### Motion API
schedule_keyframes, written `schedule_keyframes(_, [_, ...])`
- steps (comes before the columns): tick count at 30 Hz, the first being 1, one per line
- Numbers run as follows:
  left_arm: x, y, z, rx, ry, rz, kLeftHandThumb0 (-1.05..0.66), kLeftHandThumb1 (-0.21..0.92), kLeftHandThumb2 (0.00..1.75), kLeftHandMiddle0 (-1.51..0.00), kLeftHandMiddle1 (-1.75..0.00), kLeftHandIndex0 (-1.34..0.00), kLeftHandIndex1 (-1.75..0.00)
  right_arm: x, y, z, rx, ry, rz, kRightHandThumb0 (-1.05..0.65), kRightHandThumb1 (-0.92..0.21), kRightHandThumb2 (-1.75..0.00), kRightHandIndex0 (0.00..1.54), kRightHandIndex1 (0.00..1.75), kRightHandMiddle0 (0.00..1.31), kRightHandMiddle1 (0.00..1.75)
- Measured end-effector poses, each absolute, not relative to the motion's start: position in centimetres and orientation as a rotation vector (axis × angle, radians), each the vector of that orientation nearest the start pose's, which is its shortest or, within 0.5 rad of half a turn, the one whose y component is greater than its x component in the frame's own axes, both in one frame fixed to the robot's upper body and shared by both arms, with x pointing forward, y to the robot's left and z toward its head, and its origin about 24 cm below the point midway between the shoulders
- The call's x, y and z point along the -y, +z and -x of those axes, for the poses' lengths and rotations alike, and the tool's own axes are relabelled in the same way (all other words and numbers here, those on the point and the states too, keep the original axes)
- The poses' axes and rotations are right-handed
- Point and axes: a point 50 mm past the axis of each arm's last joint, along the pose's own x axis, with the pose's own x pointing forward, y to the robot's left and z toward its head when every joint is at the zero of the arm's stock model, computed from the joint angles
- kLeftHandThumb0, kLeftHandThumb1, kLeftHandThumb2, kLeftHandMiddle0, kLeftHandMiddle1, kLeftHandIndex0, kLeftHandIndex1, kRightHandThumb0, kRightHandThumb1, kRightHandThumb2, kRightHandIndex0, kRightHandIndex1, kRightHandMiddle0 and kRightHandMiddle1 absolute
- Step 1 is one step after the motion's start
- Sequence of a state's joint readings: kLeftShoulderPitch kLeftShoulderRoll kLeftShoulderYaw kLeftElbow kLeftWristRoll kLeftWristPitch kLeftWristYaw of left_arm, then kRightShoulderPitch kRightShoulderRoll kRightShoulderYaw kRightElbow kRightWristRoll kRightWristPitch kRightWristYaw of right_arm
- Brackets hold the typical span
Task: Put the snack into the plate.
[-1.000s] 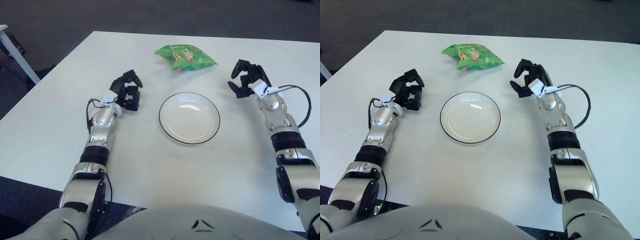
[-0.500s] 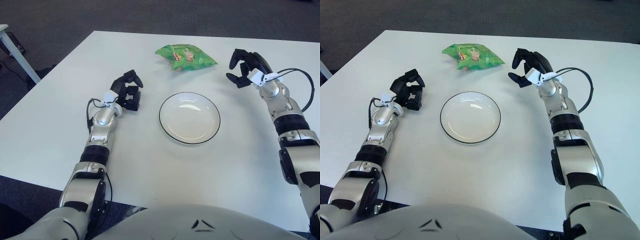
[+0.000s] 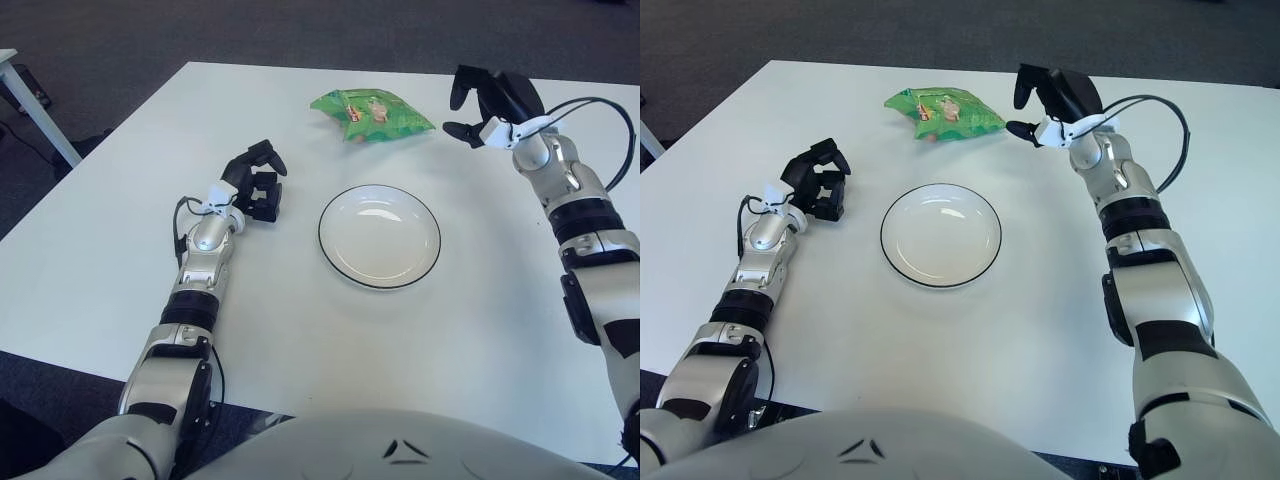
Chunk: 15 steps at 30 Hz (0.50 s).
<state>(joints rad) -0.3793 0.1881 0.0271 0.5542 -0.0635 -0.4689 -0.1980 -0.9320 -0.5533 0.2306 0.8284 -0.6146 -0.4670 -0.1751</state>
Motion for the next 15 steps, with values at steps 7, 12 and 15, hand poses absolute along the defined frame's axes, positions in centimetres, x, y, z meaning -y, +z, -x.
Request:
schedule_keyframes(7, [-16.9, 6.8, -31.7, 0.284, -0.201, -0.174, -0.53, 0.19, 1.47, -1.27, -1.75, -0.72, -1.75, 17.5, 22.0, -39.1, 0.646, 0.070, 1.252, -0.43, -0.49, -1.10, 1.01, 1.75, 0.48, 1.75])
schedule_keyframes(12, [-16.8, 6.9, -31.7, 0.290, -0.193, -0.185, -0.53, 0.19, 1.47, -1.27, -1.75, -0.72, -1.75, 16.5, 22.6, -39.5, 0.672, 0.079, 1.277, -0.41, -0.54, -1.03, 0.92, 1.75, 0.44, 1.75])
schedule_keyframes(15, [-16.8, 6.9, -31.7, 0.293, -0.191, -0.188, -0.53, 0.19, 1.47, -1.27, -1.75, -0.72, -1.75, 16.0, 22.5, -39.7, 0.667, 0.089, 1.287, -0.41, -0.56, -1.00, 0.86, 1.75, 0.42, 1.75])
